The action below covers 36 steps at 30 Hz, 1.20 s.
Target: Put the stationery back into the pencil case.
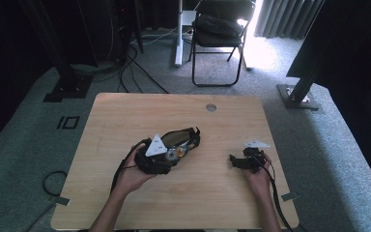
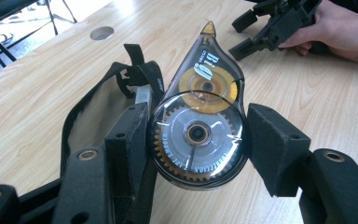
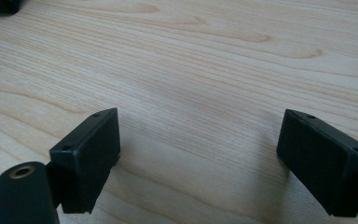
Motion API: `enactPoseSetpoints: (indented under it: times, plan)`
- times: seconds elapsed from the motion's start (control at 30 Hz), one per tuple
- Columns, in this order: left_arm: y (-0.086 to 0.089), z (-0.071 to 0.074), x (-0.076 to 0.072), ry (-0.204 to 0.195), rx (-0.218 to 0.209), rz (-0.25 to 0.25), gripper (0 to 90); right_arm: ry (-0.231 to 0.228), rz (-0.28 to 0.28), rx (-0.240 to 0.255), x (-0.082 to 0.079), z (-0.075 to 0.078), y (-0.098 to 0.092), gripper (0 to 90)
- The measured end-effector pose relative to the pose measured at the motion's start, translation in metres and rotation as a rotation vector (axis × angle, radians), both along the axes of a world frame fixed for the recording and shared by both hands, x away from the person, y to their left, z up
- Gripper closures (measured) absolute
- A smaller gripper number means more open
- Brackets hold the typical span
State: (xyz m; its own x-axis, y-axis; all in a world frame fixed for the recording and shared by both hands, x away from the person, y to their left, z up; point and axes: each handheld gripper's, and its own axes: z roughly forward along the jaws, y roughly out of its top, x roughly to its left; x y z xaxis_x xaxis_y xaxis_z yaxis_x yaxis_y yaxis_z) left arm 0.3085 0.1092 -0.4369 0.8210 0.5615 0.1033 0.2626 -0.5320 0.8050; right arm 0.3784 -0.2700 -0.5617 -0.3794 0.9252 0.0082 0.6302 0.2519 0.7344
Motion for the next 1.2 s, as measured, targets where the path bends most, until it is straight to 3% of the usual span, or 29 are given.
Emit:
enactPoseSetpoints:
  times: [0.73,1.2]
  plan:
    - [0.007,0.008,0.013,-0.011,-0.037,0.063,41.6,0.0,0.0,0.0,0.0,0.0,0.0,13.2]
    - [0.007,0.004,0.027,-0.002,-0.05,0.112,41.6,0.001,-0.001,0.001,0.0,0.0,0.0,13.2]
